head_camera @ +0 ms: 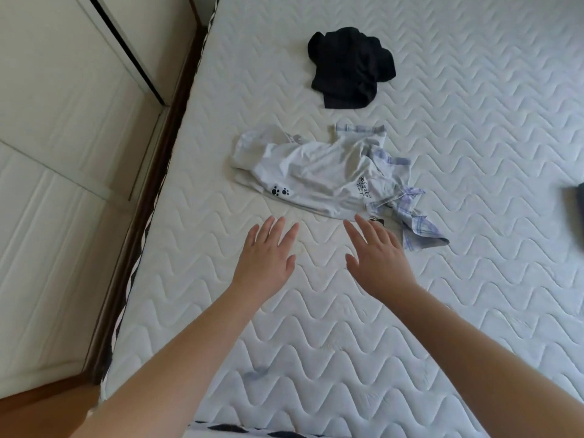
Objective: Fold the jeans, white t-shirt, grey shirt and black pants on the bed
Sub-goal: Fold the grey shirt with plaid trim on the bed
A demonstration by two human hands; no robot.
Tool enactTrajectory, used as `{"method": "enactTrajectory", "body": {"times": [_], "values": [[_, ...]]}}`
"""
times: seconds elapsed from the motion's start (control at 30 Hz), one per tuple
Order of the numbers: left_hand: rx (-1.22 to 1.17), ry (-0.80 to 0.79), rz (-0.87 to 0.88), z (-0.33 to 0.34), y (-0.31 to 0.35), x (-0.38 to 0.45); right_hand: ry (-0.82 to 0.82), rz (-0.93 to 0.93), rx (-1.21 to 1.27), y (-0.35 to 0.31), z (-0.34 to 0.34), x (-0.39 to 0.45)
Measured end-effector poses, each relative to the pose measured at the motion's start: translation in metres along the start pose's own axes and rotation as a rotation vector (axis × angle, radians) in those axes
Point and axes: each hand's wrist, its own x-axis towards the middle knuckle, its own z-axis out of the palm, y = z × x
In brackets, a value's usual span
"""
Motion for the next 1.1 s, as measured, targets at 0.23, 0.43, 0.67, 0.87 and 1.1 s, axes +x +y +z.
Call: {"method": "enactTrajectory", "body": {"times": [0.23,0.43,0.67,0.87,1.1], "values": [[-0.061,-0.084,-0.026,0.101,0.006,0.076,-0.091,0.027,-0.038,0.037,0.074,0.081],[-0.054,-0.073,-0.023,0.185,0.003,0.135,-0.097,0.050,-0.041,0.070,0.144,0.143],[0.030,0.009,0.046,0.250,-0.024,0.212,-0.064,0.050,-0.030,0.082,0.213,0.224],[0.079,-0.036,-0.096,0.266,-0.048,0.263,-0.154,0.081,-0.099,0.096,0.234,0.254],[0.123,-0.048,-0.021,0.229,-0.044,0.277,0.034,0.058,-0.162,0.098,0.222,0.263]]}}
